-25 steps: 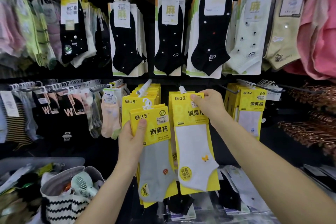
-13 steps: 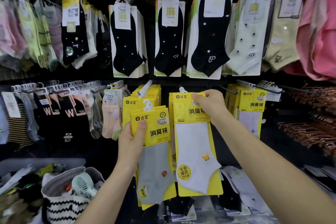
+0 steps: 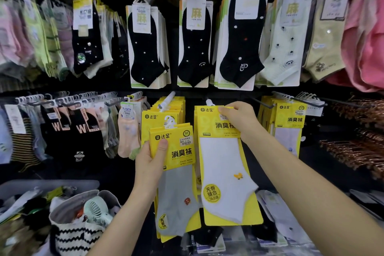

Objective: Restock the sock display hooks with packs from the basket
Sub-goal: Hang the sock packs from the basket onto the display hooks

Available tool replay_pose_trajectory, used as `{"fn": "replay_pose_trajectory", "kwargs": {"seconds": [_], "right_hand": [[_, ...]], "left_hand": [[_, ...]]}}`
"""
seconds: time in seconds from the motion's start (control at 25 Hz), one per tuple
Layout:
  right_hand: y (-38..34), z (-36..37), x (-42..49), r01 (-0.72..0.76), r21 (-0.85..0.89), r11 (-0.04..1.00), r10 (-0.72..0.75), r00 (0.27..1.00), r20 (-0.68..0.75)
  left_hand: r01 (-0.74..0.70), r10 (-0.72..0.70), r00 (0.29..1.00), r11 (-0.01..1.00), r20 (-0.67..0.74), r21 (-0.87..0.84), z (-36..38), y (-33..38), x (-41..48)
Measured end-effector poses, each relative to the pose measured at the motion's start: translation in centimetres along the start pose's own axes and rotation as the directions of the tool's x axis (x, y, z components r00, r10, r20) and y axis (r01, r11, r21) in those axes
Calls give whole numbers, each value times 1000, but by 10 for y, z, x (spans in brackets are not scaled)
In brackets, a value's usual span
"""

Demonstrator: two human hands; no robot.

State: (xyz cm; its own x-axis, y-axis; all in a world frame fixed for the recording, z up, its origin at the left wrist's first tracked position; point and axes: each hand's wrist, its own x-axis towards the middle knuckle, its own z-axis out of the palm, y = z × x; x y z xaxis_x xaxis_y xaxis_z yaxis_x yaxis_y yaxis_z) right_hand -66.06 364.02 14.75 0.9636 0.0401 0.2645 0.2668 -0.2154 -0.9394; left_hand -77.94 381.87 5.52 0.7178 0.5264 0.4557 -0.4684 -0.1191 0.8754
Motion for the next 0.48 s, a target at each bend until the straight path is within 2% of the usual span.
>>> {"fn": "replay_pose_trajectory", "kwargs": {"seconds": [0.16, 0.48], "right_hand": [[15, 1, -4, 202, -204, 958, -203, 979, 18], [21, 9, 4, 276, -410, 870, -302, 953, 0]], "left_hand": [[-3, 3, 1000, 1000, 1, -12, -4, 0, 0], [-40, 40, 999, 999, 17, 14, -6, 5, -1]]}}
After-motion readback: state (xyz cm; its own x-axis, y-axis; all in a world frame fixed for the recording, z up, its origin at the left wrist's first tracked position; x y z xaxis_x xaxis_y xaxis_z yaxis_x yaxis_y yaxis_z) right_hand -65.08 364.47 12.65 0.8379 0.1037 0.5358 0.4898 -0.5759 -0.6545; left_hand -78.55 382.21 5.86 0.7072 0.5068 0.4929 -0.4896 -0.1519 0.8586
